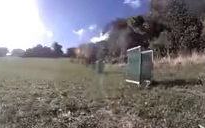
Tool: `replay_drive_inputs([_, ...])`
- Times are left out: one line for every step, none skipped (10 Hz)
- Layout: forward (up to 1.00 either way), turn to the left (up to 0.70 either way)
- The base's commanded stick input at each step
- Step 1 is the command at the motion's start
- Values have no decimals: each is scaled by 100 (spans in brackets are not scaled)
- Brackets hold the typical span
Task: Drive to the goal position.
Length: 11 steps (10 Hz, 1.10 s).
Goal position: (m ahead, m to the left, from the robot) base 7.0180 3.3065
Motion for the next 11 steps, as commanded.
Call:
replay_drive_inputs([50,0])
replay_drive_inputs([50,19])
replay_drive_inputs([50,41])
replay_drive_inputs([50,0])
replay_drive_inputs([50,0])
replay_drive_inputs([50,0])
replay_drive_inputs([50,0])
replay_drive_inputs([50,0])
replay_drive_inputs([50,0])
replay_drive_inputs([50,0])
replay_drive_inputs([50,0])
